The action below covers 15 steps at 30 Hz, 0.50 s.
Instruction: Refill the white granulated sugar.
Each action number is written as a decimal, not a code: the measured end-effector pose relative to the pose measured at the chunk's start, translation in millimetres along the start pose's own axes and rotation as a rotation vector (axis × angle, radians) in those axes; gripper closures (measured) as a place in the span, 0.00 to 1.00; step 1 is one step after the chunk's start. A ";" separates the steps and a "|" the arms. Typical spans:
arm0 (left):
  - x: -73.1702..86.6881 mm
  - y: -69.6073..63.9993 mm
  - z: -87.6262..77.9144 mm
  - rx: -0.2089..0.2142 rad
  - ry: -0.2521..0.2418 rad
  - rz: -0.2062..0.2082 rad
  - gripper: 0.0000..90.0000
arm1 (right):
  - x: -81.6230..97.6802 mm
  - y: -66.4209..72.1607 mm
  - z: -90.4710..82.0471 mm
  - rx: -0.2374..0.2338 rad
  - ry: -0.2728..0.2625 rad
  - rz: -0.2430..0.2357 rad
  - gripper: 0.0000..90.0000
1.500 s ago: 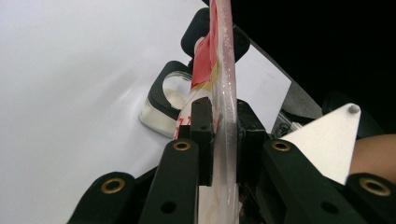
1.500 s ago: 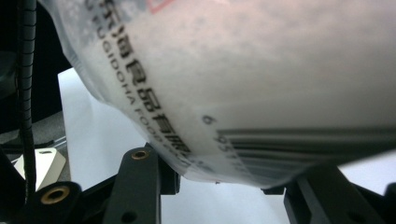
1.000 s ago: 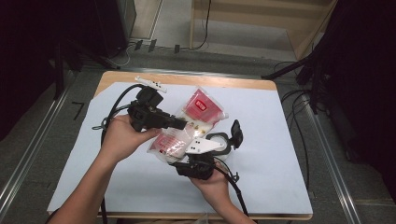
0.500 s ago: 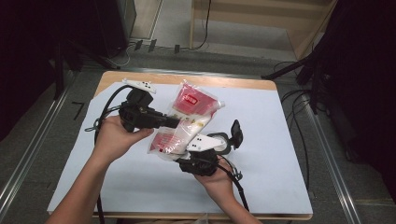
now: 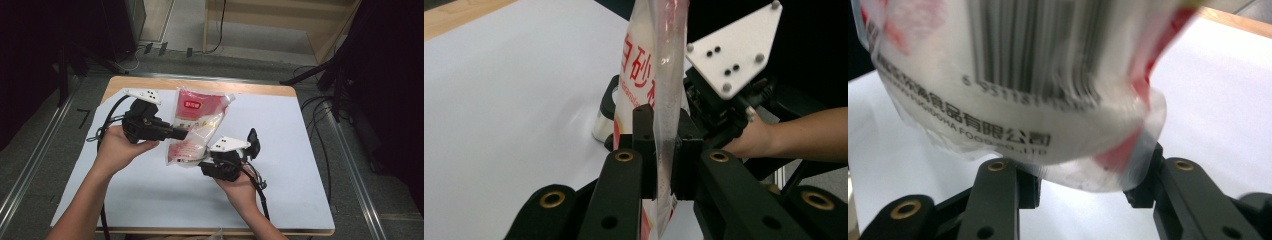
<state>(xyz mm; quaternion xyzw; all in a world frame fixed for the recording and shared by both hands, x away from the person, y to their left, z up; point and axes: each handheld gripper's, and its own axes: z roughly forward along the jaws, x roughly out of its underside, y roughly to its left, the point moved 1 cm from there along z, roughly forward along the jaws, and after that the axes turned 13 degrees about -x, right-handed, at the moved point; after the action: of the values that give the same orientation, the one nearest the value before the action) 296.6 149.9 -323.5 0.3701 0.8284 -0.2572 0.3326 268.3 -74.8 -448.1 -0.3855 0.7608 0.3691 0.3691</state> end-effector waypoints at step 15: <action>3.5 -0.2 1.8 -0.026 -0.028 -0.024 0.97 | 2.7 0.0 7.1 -0.043 0.037 0.011 0.64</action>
<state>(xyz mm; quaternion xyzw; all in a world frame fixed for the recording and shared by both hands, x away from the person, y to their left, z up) 295.4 150.0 -327.2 0.3522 0.8314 -0.2553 0.3457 269.2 -69.6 -453.7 -0.3963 0.7614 0.3802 0.3445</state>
